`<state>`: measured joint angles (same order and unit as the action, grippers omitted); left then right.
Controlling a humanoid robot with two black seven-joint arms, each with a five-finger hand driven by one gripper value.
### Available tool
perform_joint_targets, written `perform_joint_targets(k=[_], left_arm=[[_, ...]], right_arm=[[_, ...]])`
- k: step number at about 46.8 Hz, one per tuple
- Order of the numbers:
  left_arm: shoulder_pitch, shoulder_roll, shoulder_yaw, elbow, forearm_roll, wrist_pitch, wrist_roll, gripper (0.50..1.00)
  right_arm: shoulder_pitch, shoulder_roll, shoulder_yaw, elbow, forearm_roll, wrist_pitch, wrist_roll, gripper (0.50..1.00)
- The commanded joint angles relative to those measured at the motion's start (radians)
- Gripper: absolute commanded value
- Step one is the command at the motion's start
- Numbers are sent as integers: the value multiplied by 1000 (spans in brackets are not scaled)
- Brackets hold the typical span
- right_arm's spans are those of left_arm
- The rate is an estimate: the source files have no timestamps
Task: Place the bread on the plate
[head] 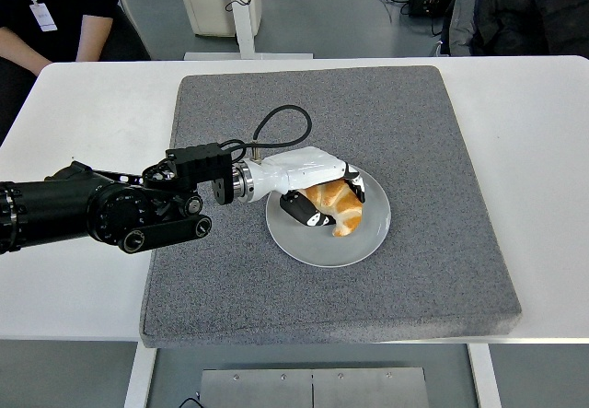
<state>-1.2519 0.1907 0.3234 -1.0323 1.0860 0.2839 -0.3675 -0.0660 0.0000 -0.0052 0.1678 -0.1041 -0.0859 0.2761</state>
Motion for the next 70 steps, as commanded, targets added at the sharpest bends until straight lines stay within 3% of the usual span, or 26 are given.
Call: perform_joint_targets(k=[1, 12, 22, 27, 43, 57, 70], left_arm=[[5, 1, -1, 0, 0, 0, -1, 500], [8, 10, -3, 0, -8, 0, 1, 504], [8, 13, -4, 0, -17, 0, 2, 695], [8, 15, -3, 0, -18, -2, 4, 743], [17, 16, -6, 0, -18, -2, 4, 766], [20, 23, -43, 0, -21, -2, 4, 911], [19, 23, -79, 0, -63, -5, 2, 940]], right_arm=[[0, 0, 1, -1, 0, 0, 0, 1000], [-1, 0, 1, -1, 0, 0, 0, 1000], [0, 0, 1, -1, 1, 0, 0, 1000], [0, 0, 1, -1, 0, 0, 0, 1000], [0, 0, 1, -1, 1, 0, 0, 1000], [0, 0, 1, -1, 0, 0, 0, 1000], [0, 0, -1, -1, 0, 0, 0, 1000]])
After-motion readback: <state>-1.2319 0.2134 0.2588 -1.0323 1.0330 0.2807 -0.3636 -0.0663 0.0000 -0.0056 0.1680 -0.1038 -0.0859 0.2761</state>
